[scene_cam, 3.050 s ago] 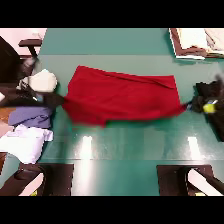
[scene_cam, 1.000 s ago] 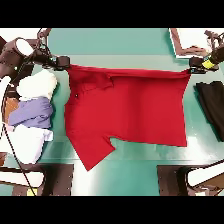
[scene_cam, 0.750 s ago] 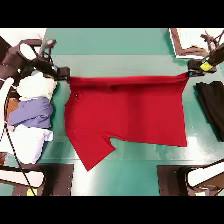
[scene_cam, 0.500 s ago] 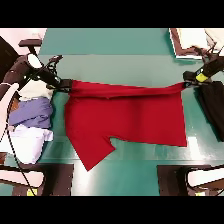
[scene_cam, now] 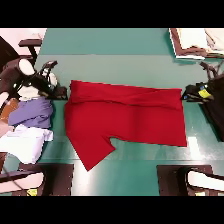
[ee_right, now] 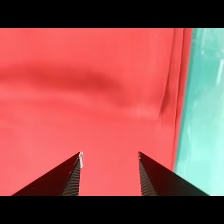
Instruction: Fold the shirts.
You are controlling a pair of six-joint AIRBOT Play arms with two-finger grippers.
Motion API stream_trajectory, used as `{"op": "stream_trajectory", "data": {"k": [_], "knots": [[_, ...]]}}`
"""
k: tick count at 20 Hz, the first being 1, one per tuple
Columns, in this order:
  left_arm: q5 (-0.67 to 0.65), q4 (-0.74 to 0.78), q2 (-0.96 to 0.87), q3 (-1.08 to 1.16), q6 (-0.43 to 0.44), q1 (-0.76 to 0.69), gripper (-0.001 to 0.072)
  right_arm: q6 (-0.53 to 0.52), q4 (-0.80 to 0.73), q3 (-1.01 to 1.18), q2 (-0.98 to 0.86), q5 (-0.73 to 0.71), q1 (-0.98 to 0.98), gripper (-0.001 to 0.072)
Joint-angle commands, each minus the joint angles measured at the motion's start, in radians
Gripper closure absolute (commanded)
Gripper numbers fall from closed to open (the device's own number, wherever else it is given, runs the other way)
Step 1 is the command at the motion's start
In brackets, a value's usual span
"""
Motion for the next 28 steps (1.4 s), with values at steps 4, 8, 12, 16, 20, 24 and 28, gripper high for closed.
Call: {"op": "stream_trajectory", "data": {"k": [4,8,12,16,20,24,28], "knots": [[0.012,-0.132,0.365,-0.538,-0.059,0.0,0.0276,-0.053,0.128,-0.232,0.265,-0.011,-0.105,0.0302],[0.084,-0.275,0.427,-0.71,-0.046,0.0,0.0276,-0.064,0.139,-0.246,0.325,-0.019,-0.117,0.0301],[0.188,-0.345,0.423,-0.781,-0.032,0.0,0.0277,-0.064,0.139,-0.245,0.337,-0.019,-0.117,0.0302],[0.24,-0.418,0.423,-0.789,-0.025,-0.04,0.0416,-0.064,0.138,-0.246,0.337,-0.016,-0.117,0.0301],[0.202,-0.429,0.441,-0.761,0.002,-0.051,0.0682,-0.081,0.018,-0.256,0.337,0.038,-0.135,0.0301],[0.164,-0.344,0.575,-0.723,-0.047,-0.051,0.0682,-0.082,-0.011,-0.418,0.338,0.057,-0.321,0.0299],[0.146,-0.34,0.626,-0.724,-0.051,-0.051,0.0682,-0.095,0.031,-0.592,0.288,0.011,-0.495,0.0143]]}}
